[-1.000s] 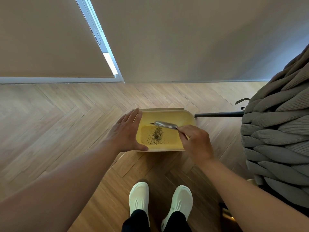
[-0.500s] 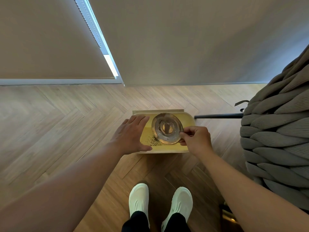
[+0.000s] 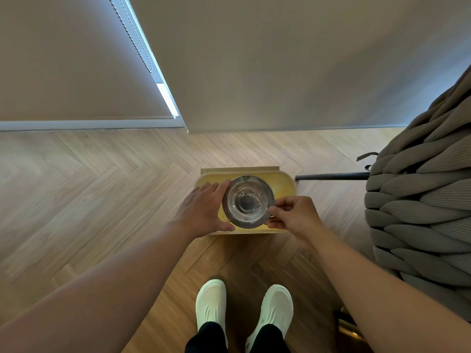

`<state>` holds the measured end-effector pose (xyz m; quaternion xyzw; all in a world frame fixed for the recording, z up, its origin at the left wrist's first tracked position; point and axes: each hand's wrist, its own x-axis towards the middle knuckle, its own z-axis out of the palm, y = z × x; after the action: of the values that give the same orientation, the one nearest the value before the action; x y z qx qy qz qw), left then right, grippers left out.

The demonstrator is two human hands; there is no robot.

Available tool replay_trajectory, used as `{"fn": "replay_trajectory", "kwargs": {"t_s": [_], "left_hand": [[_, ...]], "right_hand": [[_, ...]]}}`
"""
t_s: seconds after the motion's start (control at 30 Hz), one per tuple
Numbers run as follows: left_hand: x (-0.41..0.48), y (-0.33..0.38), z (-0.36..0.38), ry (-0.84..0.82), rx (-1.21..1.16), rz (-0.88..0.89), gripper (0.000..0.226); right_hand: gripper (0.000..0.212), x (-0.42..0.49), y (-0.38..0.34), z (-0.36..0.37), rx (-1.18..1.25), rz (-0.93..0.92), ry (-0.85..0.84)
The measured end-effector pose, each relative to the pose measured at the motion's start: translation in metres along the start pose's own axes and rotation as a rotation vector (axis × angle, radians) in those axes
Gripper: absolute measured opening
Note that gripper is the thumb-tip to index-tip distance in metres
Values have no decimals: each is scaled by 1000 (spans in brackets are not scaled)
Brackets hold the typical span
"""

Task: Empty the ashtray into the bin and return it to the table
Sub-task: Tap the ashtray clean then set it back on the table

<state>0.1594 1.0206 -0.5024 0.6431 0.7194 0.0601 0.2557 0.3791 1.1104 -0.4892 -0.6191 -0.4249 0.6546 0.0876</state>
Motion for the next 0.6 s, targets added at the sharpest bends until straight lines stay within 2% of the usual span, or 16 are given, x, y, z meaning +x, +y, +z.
{"fn": "replay_trajectory", "kwargs": {"t_s": [0.07, 0.17, 0.33, 0.47, 0.6], "left_hand": [[1, -1, -1, 3, -23, 1, 110], [2, -1, -2, -13, -34, 8, 111], [2, -2, -5, -10, -70, 11, 107], [1, -3, -7, 9, -60, 27, 106], [1, -4, -8, 25, -65, 40, 106]], "right_hand": [[24, 0, 0, 0, 7, -3, -5], [51, 1, -1, 0, -89, -56, -23], [93, 4, -4, -3, -569, -278, -131], [108, 5, -9, -1, -837, -379, -157], [109, 8, -11, 6, -982, -406, -113]]}}
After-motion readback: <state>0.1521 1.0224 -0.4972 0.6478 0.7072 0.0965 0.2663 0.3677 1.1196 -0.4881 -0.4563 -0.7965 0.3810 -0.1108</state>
